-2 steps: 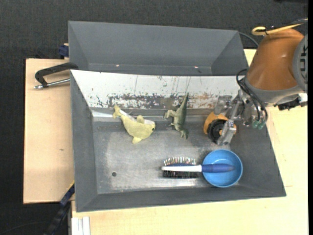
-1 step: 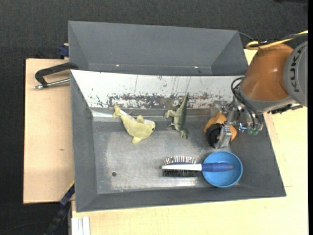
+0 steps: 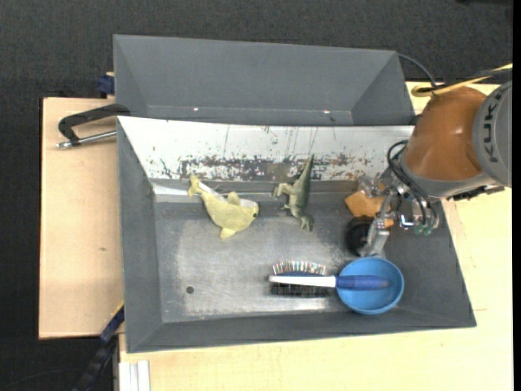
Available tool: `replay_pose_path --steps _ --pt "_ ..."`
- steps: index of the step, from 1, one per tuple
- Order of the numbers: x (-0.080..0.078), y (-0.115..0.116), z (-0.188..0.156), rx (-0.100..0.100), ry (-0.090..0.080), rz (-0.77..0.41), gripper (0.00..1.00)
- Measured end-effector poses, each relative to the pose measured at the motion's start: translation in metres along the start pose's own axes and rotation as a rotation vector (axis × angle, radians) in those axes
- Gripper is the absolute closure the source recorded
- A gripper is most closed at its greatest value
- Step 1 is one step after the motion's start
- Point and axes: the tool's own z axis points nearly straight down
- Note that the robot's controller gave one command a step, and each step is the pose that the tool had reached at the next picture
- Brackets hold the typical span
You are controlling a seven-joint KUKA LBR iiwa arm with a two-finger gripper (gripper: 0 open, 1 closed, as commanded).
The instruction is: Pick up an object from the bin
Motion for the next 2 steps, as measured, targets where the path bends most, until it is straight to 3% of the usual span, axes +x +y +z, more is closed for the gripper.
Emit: replay_pose_path --steps 1,2 --pt "-0.002 0.006 -0.003 -0.008 -0.002 -0.005 1.0" --pt "-0.021 0.011 -0.001 -0.016 0.016 0.097 1.0"
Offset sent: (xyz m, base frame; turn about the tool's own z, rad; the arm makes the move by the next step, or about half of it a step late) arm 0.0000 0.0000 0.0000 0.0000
